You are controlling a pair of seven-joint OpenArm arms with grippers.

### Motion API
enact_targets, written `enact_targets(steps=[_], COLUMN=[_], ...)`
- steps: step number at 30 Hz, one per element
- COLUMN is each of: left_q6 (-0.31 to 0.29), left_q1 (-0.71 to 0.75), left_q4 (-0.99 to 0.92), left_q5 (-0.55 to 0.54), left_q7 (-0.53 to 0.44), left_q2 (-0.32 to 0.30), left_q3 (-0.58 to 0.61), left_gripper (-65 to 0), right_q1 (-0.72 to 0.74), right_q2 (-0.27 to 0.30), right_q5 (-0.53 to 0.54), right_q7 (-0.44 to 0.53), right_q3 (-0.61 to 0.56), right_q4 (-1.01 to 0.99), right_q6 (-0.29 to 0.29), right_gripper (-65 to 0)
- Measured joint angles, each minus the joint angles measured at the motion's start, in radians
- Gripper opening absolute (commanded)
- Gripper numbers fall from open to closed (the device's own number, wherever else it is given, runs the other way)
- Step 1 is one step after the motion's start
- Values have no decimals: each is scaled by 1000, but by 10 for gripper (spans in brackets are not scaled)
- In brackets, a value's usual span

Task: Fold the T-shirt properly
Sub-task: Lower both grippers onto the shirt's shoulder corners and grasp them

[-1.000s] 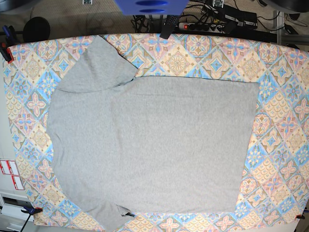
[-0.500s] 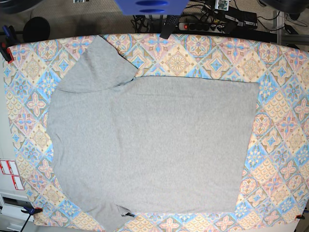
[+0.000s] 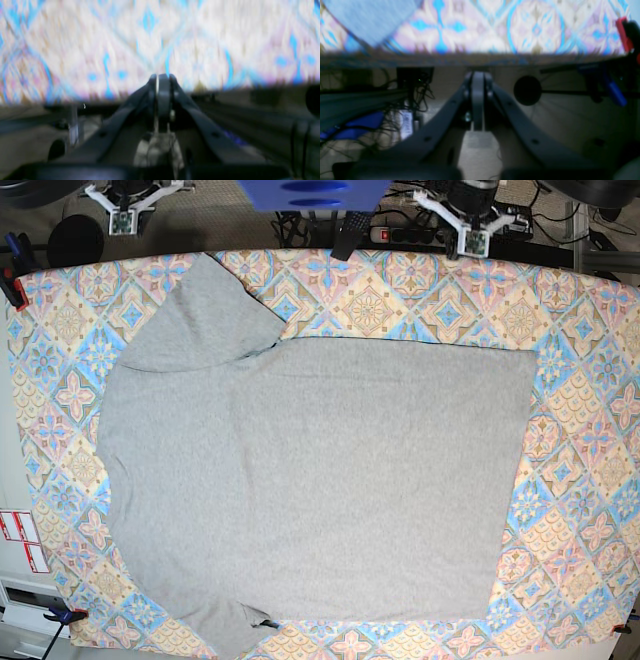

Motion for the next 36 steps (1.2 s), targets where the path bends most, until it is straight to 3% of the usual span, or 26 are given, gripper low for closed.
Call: enact_targets(steps=[3, 6, 9, 18, 22, 36], left_q6=[16, 10, 5, 10, 21, 16], left_q1=[-32, -85, -140, -393, -487, -620], left_q4=[-3, -5, -8, -27, -78, -369], left_q5=[-2, -80, -163, -497, -592, -760], left_q7=[8, 10, 18, 500, 605, 628], left_q2=[3, 3, 7, 3, 2, 13], left_q3=[-33, -45, -88, -294, -388, -523], left_gripper=[-559, -480, -460, -452, -452, -451], right_q1=[13, 71, 109, 142, 137, 157], right_q2=[-2, 1, 0, -3, -5, -5], right_q5=[0, 0, 1, 1, 1, 0], right_q7=[-63, -100, -142, -177, -187, -183], right_q3=[-3, -3, -5, -6, -6, -8], right_q4=[32, 47, 56, 54, 54, 54], right_q6=[3, -2, 3, -2, -1, -4], right_gripper=[-650, -650, -650, -650, -650, -650])
